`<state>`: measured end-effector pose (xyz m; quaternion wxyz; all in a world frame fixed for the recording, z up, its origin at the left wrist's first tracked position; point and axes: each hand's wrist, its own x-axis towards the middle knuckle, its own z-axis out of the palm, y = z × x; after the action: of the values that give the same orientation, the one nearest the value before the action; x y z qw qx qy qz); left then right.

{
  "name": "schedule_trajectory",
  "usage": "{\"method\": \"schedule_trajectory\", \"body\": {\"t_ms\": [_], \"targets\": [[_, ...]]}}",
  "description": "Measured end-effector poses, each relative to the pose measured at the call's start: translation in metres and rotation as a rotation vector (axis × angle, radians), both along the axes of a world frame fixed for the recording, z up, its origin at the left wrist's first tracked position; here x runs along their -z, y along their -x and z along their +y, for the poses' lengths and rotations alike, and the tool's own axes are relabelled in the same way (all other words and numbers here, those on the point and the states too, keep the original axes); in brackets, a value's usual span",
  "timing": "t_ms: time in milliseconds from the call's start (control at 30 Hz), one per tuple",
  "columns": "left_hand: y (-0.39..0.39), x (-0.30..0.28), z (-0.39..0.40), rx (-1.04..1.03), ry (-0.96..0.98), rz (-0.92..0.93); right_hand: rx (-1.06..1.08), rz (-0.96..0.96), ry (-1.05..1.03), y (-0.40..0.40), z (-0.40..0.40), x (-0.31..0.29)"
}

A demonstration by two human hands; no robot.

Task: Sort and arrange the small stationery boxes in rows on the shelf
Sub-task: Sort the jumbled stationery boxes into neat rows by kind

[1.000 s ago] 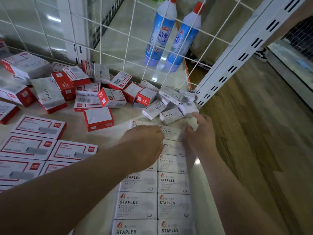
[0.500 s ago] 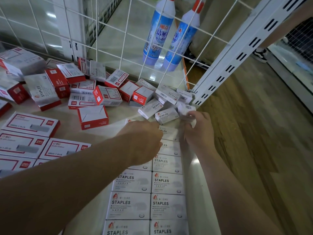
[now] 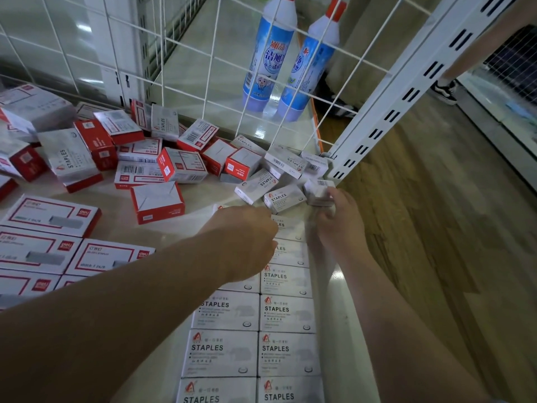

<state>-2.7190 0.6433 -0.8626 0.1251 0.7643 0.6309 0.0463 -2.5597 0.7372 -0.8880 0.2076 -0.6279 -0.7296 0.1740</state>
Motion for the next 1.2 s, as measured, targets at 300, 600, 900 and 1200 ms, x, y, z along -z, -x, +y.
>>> {"method": "schedule_trajectory", "body": {"t_ms": [300,600,900,1200], "targets": [[0.000,0.002,-0.001,-0.006,-0.006,-0.020,0.095,0.084,0.003,0.001,-0.001,-0.002],[-0.003,0.003,-0.008,-0.043,0.047,-0.064,0.145,0.083,0.036,-0.007,0.003,-0.005],[0.001,0.004,-0.033,-0.074,0.116,-0.322,0.187,0.166,0.062,-0.008,-0.018,-0.018],[0.014,-0.014,-0.049,-0.248,-0.017,-0.396,0.043,0.179,-0.066,-0.002,-0.051,-0.039]]}}
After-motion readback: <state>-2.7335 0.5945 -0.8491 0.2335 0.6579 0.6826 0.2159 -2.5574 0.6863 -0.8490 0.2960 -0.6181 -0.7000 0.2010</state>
